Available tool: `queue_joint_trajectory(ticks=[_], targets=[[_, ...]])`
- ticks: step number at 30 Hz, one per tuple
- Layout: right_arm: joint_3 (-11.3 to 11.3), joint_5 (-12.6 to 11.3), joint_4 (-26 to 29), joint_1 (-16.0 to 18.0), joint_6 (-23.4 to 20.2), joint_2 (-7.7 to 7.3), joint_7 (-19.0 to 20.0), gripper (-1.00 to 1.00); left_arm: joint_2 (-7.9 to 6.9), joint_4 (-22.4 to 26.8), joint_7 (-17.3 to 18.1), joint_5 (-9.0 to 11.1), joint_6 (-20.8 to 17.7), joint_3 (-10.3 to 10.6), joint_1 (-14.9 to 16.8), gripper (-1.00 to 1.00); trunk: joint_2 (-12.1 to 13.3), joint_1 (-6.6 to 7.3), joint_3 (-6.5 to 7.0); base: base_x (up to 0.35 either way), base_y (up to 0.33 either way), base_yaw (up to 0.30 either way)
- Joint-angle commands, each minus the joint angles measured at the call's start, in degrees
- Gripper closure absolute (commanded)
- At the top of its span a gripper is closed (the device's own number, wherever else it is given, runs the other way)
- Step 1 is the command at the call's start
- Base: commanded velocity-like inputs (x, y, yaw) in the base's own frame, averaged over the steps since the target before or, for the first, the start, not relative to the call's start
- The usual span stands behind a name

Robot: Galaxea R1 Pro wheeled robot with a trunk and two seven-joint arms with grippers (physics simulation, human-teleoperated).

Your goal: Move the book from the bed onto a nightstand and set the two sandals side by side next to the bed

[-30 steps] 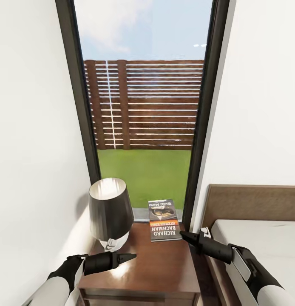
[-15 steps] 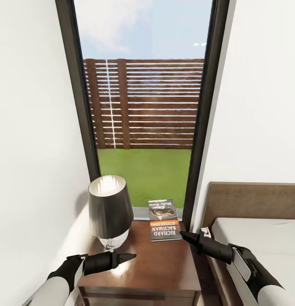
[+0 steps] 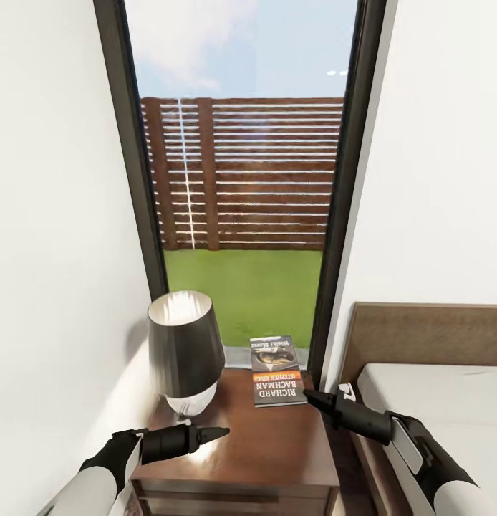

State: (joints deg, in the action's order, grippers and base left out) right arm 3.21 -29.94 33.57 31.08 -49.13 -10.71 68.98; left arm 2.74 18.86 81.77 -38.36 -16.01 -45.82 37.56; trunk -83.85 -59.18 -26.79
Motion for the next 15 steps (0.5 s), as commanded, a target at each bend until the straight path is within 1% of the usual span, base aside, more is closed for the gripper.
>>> queue_joint_trajectory(ticks=[1,15], targets=[[0.0,-0.2,0.0,0.0,-0.3,-0.01,0.1,1.00,0.07,0.1,0.4,-0.6,-0.6,-0.5,0.1,-1.00,-0.5,-0.22,-0.25,0.000,0.000,0.000],[0.0,-0.2,0.0,0.0,-0.3,-0.01,0.1,1.00,0.07,0.1,0.4,-0.6,-0.6,-0.5,0.1,-1.00,-6.1,-3.30,-2.76,0.000,0.000,0.000]])
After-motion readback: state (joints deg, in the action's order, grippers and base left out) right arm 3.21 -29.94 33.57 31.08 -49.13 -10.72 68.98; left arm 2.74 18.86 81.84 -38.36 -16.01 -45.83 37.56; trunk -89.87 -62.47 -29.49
